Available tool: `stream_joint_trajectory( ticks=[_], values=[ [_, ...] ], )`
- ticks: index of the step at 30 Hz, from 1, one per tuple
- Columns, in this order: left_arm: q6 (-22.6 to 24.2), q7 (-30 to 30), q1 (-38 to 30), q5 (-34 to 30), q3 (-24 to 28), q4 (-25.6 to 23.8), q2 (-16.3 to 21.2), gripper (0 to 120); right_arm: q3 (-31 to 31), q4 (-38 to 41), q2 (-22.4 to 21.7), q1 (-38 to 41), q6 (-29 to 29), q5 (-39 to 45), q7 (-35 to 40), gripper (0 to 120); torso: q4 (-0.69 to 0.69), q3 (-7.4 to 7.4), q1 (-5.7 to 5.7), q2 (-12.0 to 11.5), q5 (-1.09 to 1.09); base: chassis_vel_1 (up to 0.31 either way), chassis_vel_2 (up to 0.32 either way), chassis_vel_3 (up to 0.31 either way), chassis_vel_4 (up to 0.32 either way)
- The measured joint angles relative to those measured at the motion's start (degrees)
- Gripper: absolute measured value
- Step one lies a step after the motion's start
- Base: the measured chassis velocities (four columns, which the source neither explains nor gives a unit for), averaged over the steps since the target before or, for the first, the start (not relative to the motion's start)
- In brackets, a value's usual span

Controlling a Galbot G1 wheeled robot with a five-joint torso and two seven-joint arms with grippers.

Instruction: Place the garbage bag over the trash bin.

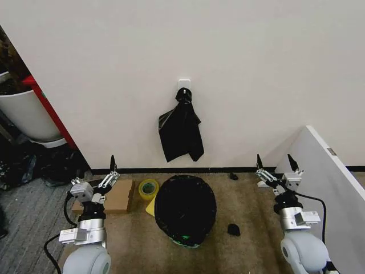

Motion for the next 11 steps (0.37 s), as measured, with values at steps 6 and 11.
stream_joint_trajectory(
  ticks=[6, 11],
  values=[
    [-0.57, 0.36, 1.05, -0.01, -0.14, 0.09, -0.08, 100, -0.46, 0.41, 0.60, -0.08, 0.39, -0.72, -0.30, 100, 0.01, 0.00, 0.00, 0.00, -0.01, 0.000, 0.000, 0.000, 0.000],
    [-0.71, 0.44, 0.62, -0.97, -0.58, 0.15, 0.84, 100, -0.55, 0.35, 1.28, -0.16, 0.79, -1.27, -0.40, 100, 0.00, 0.00, 0.00, 0.00, -0.01, 0.000, 0.000, 0.000, 0.000]
  ],
)
